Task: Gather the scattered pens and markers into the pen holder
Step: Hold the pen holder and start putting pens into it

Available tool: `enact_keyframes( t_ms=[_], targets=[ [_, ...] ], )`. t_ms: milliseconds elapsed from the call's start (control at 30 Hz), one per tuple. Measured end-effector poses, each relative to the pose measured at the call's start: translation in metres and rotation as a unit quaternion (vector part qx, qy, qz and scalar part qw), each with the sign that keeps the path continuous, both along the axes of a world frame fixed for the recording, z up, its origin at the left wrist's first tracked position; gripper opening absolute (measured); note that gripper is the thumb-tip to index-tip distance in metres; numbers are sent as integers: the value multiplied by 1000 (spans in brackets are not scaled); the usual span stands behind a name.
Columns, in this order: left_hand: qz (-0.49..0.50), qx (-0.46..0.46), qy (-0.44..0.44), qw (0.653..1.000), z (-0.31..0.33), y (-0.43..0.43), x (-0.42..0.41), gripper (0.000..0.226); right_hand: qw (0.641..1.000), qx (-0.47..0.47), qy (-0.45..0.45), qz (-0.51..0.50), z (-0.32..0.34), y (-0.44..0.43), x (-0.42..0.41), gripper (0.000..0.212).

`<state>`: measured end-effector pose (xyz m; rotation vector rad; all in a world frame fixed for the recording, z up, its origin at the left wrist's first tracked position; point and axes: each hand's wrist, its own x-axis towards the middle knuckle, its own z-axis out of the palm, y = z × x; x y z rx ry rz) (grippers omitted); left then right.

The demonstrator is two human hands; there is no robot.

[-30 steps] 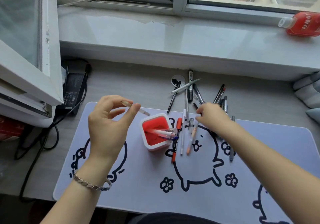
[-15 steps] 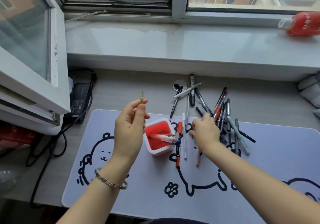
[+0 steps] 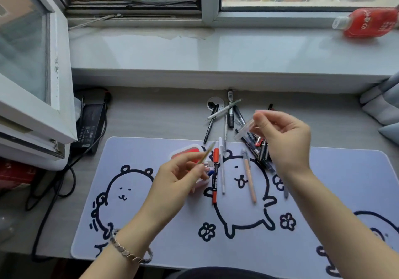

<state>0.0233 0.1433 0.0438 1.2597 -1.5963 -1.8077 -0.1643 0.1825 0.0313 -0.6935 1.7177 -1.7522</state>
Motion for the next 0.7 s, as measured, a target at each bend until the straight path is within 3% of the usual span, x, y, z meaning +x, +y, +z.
enact_keyframes(
  t_ms=[67, 267, 500, 700],
  targets=[
    [-31, -20, -8, 999, 2, 6, -3, 23, 999, -34, -5, 12, 19, 6, 8, 10],
    [-62, -50, -19, 997, 3, 10, -6, 25, 999, -14, -7, 28, 21, 16, 20, 8],
    [-58, -64, -16, 996, 3, 10, -4, 28, 999, -26, -18, -28, 18, 17, 18, 8],
    [-51, -78, -22, 995, -7, 10, -5, 35, 998, 4, -26, 49, 6, 19, 35, 6]
  ],
)
